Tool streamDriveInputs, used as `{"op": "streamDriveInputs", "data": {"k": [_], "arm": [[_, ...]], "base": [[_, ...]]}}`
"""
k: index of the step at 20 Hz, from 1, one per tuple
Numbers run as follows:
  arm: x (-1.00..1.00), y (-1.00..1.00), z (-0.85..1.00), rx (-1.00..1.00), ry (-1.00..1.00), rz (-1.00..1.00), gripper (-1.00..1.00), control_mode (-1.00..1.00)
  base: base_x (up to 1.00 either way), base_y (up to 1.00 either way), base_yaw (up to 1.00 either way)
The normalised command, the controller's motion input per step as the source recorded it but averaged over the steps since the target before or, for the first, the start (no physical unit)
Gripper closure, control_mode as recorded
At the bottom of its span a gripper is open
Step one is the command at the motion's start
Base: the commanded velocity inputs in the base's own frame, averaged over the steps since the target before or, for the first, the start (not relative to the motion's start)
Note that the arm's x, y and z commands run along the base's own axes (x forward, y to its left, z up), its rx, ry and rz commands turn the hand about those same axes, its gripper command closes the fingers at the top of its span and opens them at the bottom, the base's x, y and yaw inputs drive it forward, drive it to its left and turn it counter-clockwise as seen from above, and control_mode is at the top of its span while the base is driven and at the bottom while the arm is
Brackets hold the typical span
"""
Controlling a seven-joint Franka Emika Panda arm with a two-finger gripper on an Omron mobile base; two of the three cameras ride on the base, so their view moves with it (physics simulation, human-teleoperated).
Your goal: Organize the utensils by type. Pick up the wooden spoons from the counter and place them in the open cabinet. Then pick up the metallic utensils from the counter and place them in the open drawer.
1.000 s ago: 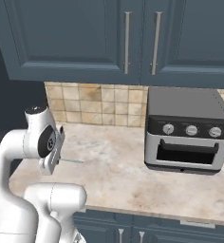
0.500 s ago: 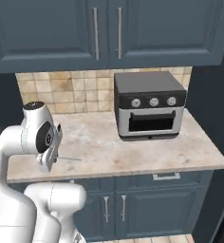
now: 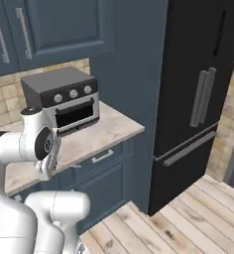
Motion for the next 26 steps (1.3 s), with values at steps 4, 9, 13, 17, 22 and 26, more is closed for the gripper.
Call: {"op": "streamDriveInputs", "data": {"k": [4, 9, 13, 17, 22, 26], "arm": [[0.00, 0.00, 0.00, 0.00, 0.00, 0.00, 1.00, 1.00], [0.00, 0.00, 0.00, 0.00, 0.00, 0.00, 1.00, 1.00], [0.00, 0.00, 0.00, 0.00, 0.00, 0.00, 1.00, 1.00], [0.00, 0.00, 0.00, 0.00, 0.00, 0.00, 1.00, 1.00], [0.00, 0.00, 0.00, 0.00, 0.00, 0.00, 1.00, 1.00], [0.00, 0.00, 0.00, 0.00, 0.00, 0.00, 1.00, 1.00]], "base": [[0.00, 0.02, -1.00], [0.00, 0.03, -1.00], [0.01, 0.00, -1.00], [0.03, 0.00, -1.00], [0.18, 0.00, -0.92], [0.68, 0.21, -0.38]]}}
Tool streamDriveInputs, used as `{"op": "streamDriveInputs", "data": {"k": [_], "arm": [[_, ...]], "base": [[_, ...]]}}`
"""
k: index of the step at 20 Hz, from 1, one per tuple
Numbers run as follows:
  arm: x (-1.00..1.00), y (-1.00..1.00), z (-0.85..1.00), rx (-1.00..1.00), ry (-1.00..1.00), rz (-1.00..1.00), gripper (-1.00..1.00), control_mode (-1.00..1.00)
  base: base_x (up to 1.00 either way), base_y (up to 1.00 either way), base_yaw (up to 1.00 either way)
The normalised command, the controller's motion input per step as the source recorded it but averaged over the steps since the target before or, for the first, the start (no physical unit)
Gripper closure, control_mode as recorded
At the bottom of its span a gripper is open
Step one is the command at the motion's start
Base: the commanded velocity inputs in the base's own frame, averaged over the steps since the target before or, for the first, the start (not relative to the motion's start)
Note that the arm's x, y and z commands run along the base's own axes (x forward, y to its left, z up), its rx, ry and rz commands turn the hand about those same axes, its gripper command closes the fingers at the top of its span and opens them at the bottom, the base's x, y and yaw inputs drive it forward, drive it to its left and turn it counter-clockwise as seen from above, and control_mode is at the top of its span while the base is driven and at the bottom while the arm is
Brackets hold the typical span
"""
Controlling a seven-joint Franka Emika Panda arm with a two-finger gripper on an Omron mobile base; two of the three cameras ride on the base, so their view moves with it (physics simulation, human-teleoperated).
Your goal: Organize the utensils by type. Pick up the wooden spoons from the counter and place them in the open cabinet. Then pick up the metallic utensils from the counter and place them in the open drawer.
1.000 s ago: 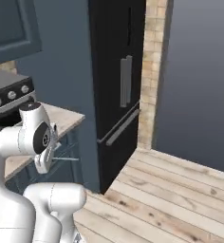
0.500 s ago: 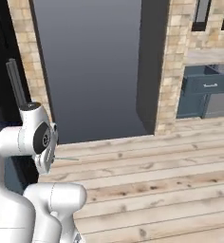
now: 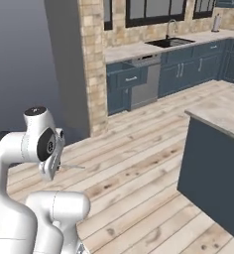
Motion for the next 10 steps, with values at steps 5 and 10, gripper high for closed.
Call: {"op": "streamDriveInputs", "data": {"k": [5, 10], "arm": [[0.00, 0.00, 0.00, 0.00, 0.00, 0.00, 1.00, 1.00], [0.00, 0.00, 0.00, 0.00, 0.00, 0.00, 1.00, 1.00]], "base": [[0.88, 0.24, -0.31], [0.85, 0.17, -0.35]]}}
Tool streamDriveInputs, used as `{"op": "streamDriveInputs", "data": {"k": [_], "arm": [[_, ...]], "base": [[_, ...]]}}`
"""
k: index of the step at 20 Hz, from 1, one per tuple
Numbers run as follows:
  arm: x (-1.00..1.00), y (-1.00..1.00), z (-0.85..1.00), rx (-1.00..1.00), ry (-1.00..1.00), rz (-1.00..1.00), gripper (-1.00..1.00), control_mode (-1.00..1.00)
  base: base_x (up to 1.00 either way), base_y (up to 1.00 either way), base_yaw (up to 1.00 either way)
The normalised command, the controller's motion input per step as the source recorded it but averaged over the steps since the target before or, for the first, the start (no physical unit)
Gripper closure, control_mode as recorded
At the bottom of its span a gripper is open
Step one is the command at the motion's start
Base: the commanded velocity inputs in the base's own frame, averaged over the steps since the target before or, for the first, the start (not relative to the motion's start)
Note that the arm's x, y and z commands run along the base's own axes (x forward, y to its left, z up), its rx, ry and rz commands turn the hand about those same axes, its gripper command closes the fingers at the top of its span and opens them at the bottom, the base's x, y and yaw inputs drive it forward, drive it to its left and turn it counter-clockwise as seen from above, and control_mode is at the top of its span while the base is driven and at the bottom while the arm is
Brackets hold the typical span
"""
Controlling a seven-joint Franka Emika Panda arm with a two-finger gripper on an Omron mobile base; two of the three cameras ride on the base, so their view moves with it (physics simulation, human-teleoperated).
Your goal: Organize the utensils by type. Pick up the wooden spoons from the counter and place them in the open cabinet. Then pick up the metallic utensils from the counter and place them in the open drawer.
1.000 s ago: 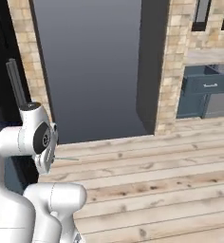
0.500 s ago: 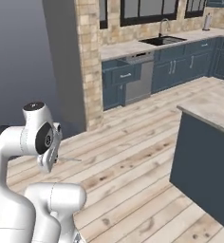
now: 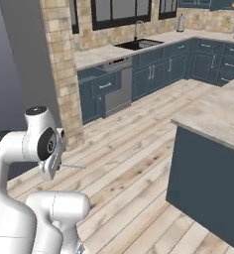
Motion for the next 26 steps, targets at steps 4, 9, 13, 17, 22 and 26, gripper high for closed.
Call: {"op": "streamDriveInputs", "data": {"k": [4, 9, 13, 17, 22, 26], "arm": [[0.00, 0.00, 0.00, 0.00, 0.00, 0.00, 1.00, 1.00], [0.00, 0.00, 0.00, 0.00, 0.00, 0.00, 1.00, 1.00], [0.00, 0.00, 0.00, 0.00, 0.00, 0.00, 1.00, 1.00], [0.00, 0.00, 0.00, 0.00, 0.00, 0.00, 1.00, 1.00], [0.00, 0.00, 0.00, 0.00, 0.00, 0.00, 1.00, 1.00], [0.00, 0.00, 0.00, 0.00, 0.00, 0.00, 1.00, 1.00]], "base": [[0.84, 0.14, -0.39], [0.94, 0.29, -0.30], [1.00, 0.49, -0.23], [1.00, 0.50, -0.18], [1.00, 0.50, -0.16], [1.00, 0.45, -0.18]]}}
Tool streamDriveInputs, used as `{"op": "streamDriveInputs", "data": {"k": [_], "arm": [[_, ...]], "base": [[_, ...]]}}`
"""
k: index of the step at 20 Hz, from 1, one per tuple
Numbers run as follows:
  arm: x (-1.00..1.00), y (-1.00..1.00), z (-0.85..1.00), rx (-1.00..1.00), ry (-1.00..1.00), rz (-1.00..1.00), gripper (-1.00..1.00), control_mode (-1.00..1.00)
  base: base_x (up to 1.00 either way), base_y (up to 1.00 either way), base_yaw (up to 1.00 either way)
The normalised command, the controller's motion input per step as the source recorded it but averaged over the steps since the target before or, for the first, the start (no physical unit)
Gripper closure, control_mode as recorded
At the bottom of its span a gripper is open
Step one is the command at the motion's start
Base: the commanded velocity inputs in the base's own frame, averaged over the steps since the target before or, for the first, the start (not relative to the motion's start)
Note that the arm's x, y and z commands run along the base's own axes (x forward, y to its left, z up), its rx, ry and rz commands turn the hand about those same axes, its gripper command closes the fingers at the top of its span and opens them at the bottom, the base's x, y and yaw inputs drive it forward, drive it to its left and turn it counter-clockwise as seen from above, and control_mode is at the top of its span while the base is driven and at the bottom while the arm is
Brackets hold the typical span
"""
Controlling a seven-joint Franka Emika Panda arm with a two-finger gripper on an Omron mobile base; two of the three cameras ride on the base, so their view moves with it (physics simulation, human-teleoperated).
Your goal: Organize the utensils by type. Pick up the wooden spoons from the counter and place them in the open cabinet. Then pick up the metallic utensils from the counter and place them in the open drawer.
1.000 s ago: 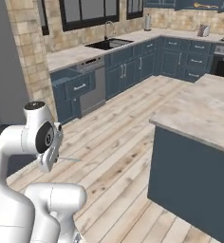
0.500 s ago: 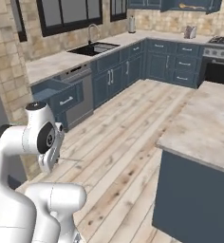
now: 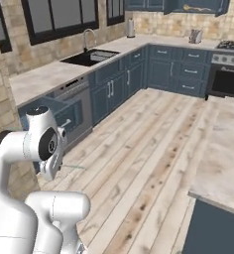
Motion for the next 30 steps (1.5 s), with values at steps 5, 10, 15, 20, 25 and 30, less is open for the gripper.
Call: {"op": "streamDriveInputs", "data": {"k": [5, 10, 15, 20, 25, 30], "arm": [[0.00, 0.00, 0.00, 0.00, 0.00, 0.00, 1.00, 1.00], [0.00, 0.00, 0.00, 0.00, 0.00, 0.00, 1.00, 1.00], [0.00, 0.00, 0.00, 0.00, 0.00, 0.00, 1.00, 1.00], [0.00, 0.00, 0.00, 0.00, 0.00, 0.00, 1.00, 1.00], [0.00, 0.00, 0.00, 0.00, 0.00, 0.00, 1.00, 1.00], [0.00, 0.00, 0.00, 0.00, 0.00, 0.00, 1.00, 1.00]], "base": [[1.00, 0.44, -0.18], [1.00, 0.38, -0.22], [1.00, 0.34, -0.18], [1.00, 0.08, -0.02], [1.00, -0.02, 0.23], [1.00, 0.00, 0.41]]}}
